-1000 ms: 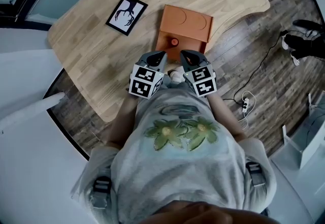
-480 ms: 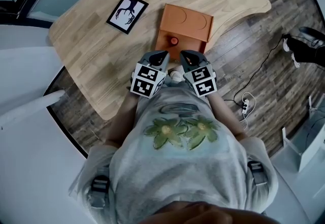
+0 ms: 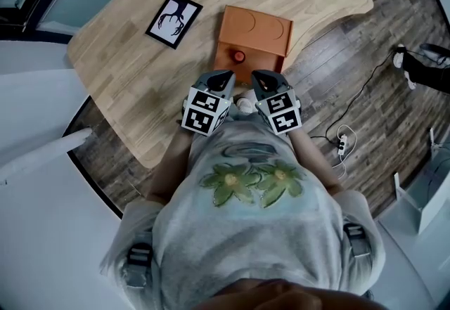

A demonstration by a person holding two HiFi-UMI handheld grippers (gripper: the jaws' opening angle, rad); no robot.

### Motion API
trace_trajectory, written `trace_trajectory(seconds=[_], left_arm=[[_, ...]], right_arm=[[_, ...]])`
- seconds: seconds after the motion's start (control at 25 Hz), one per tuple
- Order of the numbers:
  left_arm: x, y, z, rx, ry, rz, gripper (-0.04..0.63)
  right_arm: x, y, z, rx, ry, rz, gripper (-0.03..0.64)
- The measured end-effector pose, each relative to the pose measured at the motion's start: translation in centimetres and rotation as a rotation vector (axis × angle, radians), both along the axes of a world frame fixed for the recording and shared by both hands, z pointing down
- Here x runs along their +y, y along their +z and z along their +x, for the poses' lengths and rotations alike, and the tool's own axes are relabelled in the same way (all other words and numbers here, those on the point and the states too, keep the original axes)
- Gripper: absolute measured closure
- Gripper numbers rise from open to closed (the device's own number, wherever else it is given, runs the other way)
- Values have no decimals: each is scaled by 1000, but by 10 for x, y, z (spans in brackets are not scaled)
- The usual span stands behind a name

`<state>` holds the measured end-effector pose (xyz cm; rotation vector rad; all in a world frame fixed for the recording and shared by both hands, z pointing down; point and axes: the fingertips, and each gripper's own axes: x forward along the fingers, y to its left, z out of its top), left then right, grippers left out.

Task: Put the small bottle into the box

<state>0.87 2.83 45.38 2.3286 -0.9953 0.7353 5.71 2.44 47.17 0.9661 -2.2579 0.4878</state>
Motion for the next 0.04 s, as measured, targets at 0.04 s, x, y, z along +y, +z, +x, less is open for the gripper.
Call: trace_trajectory(seconds=[0.04], left_arm=[[0, 0, 1, 2, 2, 0, 588]], right_arm=[[0, 0, 1, 0, 2, 2, 609]])
